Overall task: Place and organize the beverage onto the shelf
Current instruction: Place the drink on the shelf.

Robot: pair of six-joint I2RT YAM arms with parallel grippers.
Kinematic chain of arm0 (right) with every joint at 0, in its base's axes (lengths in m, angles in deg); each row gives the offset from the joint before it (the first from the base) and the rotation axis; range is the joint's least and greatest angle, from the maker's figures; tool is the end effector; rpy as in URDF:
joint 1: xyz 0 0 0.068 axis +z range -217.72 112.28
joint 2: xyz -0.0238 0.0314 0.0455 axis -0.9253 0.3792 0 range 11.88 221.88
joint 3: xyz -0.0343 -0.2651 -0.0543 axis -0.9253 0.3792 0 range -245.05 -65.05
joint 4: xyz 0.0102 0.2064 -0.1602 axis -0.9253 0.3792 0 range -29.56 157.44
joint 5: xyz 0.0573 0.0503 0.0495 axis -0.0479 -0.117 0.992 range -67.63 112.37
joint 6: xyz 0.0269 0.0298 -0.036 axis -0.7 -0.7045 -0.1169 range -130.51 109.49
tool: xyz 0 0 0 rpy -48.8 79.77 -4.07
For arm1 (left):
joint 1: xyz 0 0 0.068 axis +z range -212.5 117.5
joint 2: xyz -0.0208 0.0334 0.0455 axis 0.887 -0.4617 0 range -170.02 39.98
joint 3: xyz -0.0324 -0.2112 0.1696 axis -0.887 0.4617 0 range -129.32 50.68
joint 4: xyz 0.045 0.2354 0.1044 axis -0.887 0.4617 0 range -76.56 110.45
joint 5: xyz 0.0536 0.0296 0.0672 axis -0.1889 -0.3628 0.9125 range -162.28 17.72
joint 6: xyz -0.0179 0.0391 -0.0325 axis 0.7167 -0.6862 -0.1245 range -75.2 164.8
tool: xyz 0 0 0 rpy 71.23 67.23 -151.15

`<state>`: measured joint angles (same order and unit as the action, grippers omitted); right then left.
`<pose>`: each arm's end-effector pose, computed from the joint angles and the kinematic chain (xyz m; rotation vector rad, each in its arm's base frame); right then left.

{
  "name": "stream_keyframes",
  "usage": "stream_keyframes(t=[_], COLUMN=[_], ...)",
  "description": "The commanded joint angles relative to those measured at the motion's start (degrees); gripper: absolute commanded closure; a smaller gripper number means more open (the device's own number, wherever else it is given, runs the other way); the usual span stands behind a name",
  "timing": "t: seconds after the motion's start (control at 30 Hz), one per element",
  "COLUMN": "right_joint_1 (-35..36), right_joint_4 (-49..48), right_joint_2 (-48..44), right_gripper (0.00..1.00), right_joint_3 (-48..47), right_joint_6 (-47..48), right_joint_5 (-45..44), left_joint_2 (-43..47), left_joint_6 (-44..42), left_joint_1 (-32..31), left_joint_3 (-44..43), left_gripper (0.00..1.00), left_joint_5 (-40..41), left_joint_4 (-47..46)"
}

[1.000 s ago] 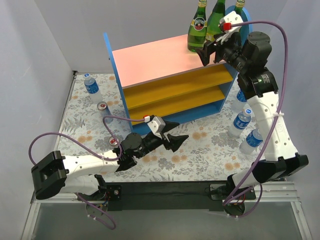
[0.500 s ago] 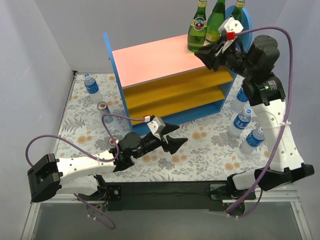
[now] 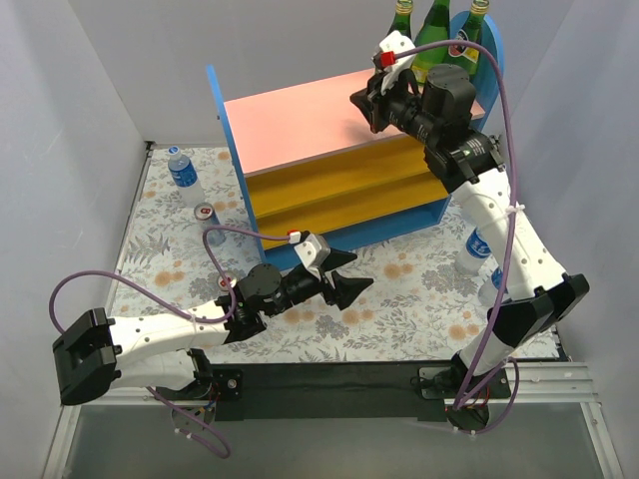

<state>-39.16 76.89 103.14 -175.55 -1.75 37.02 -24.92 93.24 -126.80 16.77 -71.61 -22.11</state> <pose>0.2994 0.1732 0.5200 -0.6843 1.3820 0.4694 0.1124 -0.2325 0.2865 0.2248 1.6932 -1.5347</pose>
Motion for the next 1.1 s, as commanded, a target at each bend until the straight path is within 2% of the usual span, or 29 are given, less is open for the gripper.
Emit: stream_keyframes(t=[0.0,0.27,0.53,0.8,1.07], right_joint_1=[1.32,1.59,1.07,-4.03,-5.61], right_joint_4=[-6.16,-6.43,-5.90,-3.88,-3.62], right_joint_2=[0.67,1.99,1.37,2.69,2.87], right_gripper=[0.99,0.99,0.99,0.99,0.99], right_joint_3=[-3.49,-3.41,-2.27,-4.46,-4.64], right_joint_6=[-0.41,1.70,3.90,2.06,1.53], right_joint_5=[-9.28,-12.81,-9.56,-2.10,-1.47], left_joint_2=[1.80,2.85,2.77,3.03,2.33], left_joint_6=[0.07,0.07,-0.02,-0.02,-0.11], left_joint_1=[0.13,0.13,0.13,0.13,0.13], left_joint_3=[-1.95,-1.16,-1.33,-1.42,-1.95], left_gripper=[0.35,0.35,0.35,0.35,0.35], left_joint_5=[-0.14,0.30,0.12,0.13,0.04], left_joint_4=[0.66,0.75,0.48,1.19,1.10])
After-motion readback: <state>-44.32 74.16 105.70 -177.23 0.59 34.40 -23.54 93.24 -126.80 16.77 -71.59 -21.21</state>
